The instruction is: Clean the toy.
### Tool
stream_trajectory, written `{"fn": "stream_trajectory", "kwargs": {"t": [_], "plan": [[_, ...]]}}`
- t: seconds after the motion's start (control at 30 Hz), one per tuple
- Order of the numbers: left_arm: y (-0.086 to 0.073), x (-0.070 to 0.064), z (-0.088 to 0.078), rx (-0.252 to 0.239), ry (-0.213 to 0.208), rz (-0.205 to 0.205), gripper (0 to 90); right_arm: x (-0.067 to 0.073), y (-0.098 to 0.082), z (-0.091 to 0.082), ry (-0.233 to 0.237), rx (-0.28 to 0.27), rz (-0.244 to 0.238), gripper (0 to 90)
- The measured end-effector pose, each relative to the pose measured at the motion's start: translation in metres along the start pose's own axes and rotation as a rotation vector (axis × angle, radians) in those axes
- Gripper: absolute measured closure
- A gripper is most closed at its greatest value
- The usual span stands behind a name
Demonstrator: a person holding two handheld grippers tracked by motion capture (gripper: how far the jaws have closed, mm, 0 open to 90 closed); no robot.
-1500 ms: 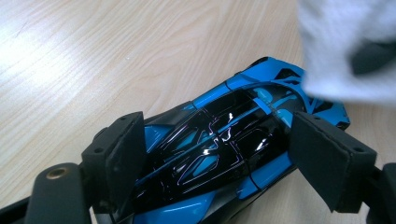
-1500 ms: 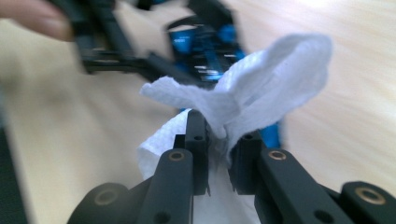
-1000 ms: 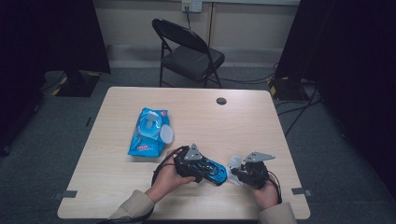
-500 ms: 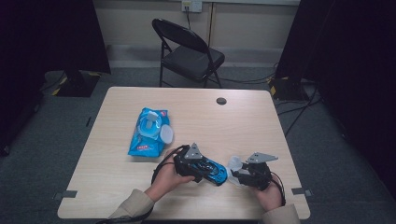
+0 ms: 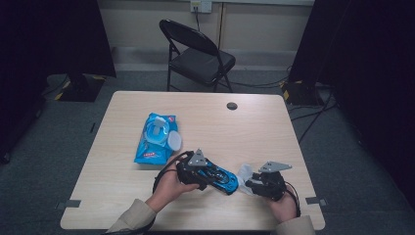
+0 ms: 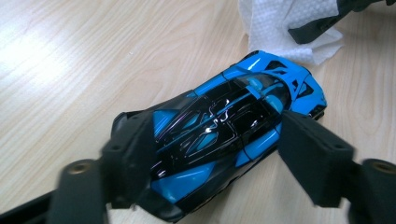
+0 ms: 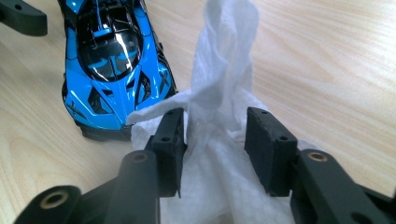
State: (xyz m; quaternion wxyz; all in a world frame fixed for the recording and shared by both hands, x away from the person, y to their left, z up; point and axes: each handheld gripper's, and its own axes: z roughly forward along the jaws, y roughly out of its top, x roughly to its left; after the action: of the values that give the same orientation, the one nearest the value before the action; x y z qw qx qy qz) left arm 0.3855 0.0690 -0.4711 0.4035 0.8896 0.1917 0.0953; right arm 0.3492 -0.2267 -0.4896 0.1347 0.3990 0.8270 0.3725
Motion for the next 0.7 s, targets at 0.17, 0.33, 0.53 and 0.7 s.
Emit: {"fn": "stream_trajectory", "kwargs": {"t": [0.17,0.33,0.53,0.7], "plan": [[-0.0016,0.0021,-0.0001,-0.004,0.007,-0.002,34.2,0.001,-0.0008,0.0022,0.008,0.01,-0.004,62.1],[-0.0031,0.0042,-0.0022,0.009,-0.001,-0.017,36.9,0.0009,-0.0025,0.0054,0.01,0.02,-0.006,62.3],[-0.0037,0.0055,-0.0011,0.009,-0.002,-0.022,37.1,0.0006,-0.0032,0.0076,0.011,0.026,0.002,63.5],[-0.0042,0.0036,0.0001,0.027,-0.009,-0.023,35.9,0.0009,-0.0029,0.0074,0.007,0.03,0.002,65.1]]}}
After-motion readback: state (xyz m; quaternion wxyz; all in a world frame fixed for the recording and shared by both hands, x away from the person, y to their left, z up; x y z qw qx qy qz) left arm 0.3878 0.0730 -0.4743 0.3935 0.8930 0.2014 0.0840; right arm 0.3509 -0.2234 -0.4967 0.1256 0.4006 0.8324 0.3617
